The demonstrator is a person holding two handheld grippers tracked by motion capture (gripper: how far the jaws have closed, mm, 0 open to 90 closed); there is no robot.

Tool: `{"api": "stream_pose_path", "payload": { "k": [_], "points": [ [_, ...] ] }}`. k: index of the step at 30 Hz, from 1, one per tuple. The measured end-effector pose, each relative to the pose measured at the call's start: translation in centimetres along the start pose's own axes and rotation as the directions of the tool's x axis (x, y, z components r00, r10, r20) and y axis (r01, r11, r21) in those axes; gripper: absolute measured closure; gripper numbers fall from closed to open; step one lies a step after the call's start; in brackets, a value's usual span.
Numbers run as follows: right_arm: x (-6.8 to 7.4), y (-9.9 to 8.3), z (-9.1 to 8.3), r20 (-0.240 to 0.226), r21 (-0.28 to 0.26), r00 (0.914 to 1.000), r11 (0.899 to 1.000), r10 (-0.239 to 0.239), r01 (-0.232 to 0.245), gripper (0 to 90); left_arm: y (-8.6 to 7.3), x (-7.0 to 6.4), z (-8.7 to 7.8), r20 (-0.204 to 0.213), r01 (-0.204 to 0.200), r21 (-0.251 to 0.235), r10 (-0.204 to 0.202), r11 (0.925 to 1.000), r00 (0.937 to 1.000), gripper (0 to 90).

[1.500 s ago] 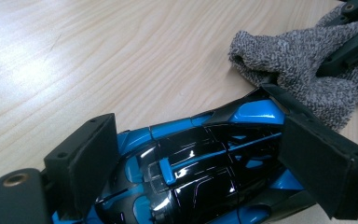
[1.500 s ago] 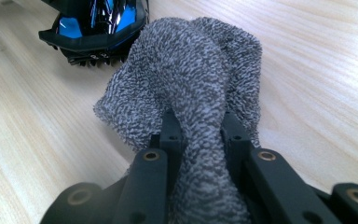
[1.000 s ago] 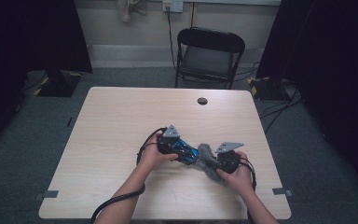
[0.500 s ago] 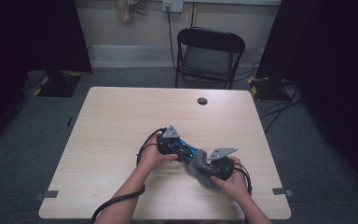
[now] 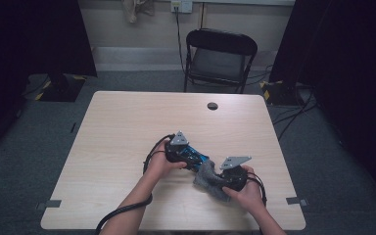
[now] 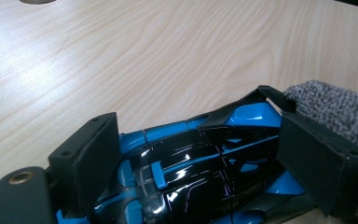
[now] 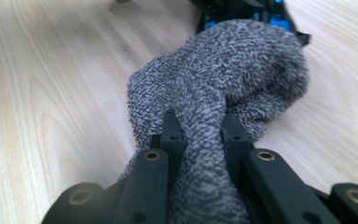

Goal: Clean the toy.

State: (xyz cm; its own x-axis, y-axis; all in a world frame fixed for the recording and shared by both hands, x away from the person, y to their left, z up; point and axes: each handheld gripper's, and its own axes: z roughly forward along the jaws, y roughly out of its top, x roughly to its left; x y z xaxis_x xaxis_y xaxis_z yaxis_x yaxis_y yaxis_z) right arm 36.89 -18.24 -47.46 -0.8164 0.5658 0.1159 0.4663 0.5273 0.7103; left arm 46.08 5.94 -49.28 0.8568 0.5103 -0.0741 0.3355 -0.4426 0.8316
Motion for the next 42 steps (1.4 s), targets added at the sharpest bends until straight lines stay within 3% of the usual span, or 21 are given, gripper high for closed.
{"api": "stream_pose_path", "payload": {
  "k": [9, 17, 25, 28, 31, 37, 42],
  "points": [
    [-1.1, -0.8, -2.3, 0.053, -0.027, 0.9982, 0.999, 0.03, -0.029, 76.0, 0.0, -0.1, 0.0, -0.001, 0.0, -0.006, 0.0, 1.0, 1.0, 13.4],
    [-3.6, -0.6, -3.9, 0.164, -0.062, 0.9824, 0.995, 0.088, -0.079, 75.8, -0.1, -0.1, 0.0, -0.001, 0.0, -0.007, 0.0, 1.0, 1.0, 13.4],
    [-5.3, -0.4, -1.5, 0.253, -0.055, 0.9553, 0.988, 0.153, -0.144, 75.6, 0.0, -0.1, 0.0, -0.001, 0.0, -0.002, 0.0, 1.0, 1.0, 13.5],
    [-5.5, -0.3, -0.3, 0.263, -0.055, 0.9509, 0.987, 0.163, -0.154, 75.5, 0.0, -0.1, 0.0, -0.001, 0.0, -0.004, 0.0, 1.0, 1.0, 13.5],
    [-5.2, 0.1, 0.5, 0.261, -0.058, 0.952, 0.987, 0.16, -0.15, 75.4, 0.0, -0.2, 0.0, -0.001, 0.001, -0.004, -0.001, 1.0, 1.0, 13.5],
    [-3.4, 0.9, 1.7, 0.229, -0.023, 0.9693, 0.996, 0.089, -0.086, 75.5, -0.1, -0.2, 0.0, -0.002, 0.002, -0.007, -0.002, 1.0, 1.0, 13.5],
    [-2.5, 0.8, 1.8, 0.218, -0.016, 0.9738, 0.998, 0.065, -0.063, 75.6, -0.1, -0.1, 0.0, -0.001, 0.002, -0.01, -0.002, 0.9999, 1.0, 13.4]
  ]
}}
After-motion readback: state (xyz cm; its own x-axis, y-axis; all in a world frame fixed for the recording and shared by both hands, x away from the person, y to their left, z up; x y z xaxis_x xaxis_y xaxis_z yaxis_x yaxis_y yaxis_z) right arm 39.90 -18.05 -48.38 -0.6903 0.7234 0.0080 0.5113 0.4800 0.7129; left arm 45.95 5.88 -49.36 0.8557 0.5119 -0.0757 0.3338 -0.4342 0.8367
